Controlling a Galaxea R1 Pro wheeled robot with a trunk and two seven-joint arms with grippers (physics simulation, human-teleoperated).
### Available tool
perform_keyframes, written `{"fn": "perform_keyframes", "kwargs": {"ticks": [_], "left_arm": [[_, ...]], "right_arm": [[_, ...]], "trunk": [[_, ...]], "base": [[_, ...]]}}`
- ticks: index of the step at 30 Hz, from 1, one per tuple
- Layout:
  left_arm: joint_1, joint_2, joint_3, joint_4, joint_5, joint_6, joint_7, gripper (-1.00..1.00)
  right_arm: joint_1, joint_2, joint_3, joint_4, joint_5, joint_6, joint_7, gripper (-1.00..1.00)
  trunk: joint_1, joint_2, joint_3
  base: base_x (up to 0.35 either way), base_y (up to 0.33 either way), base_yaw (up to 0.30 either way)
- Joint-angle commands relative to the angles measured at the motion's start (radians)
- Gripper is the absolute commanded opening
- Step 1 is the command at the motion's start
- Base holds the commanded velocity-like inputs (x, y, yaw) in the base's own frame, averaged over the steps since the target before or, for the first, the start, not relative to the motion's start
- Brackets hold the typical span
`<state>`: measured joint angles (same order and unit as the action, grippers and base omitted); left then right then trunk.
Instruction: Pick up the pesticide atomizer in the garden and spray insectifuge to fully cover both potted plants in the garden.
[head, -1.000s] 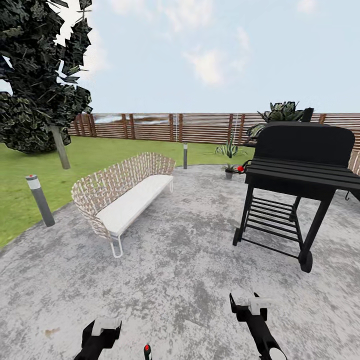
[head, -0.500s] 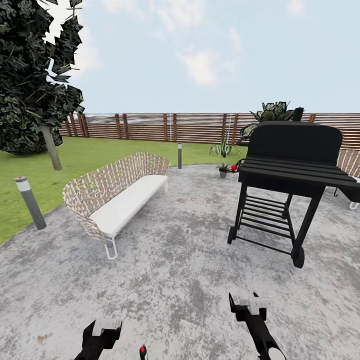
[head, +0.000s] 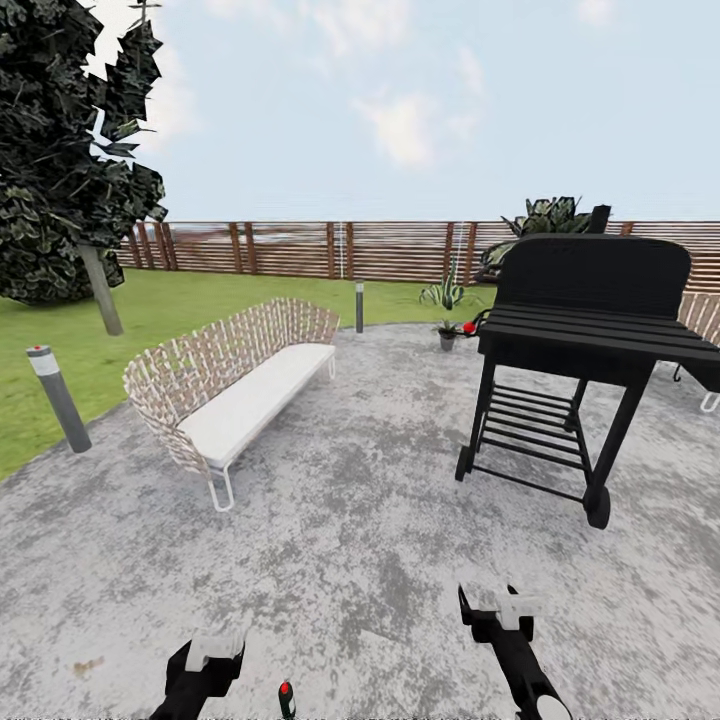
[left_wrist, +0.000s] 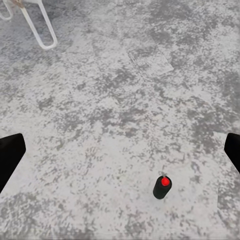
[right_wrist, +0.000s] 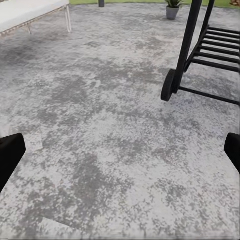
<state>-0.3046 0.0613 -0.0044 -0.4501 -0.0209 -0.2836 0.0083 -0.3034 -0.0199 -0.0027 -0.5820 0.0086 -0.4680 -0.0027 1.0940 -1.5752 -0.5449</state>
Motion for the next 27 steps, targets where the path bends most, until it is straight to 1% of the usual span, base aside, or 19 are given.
{"fn": "perform_keyframes", "kwargs": {"ticks": [1,15,27], "left_arm": [[-0.001,0.0,-0.001,0.001,-0.002,-0.003,0.001,1.0],[-0.006,-0.003,-0.003,0.001,-0.003,-0.003,0.001,1.0],[-0.007,-0.002,-0.005,0.001,-0.004,-0.003,0.001,1.0]], "right_arm": [[-0.001,0.0,0.0,0.001,0.001,-0.003,0.0,1.0],[-0.001,0.0,-0.002,0.001,0.001,-0.003,-0.002,1.0],[0.0,0.0,-0.001,0.001,0.001,-0.003,-0.002,1.0]], "trunk": [[0.004,-0.008,-0.006],[0.058,-0.106,-0.072],[0.104,-0.19,-0.128]], "base": [[0.0,0.0,0.0],[0.0,0.0,-0.018],[0.0,0.0,-0.147]]}}
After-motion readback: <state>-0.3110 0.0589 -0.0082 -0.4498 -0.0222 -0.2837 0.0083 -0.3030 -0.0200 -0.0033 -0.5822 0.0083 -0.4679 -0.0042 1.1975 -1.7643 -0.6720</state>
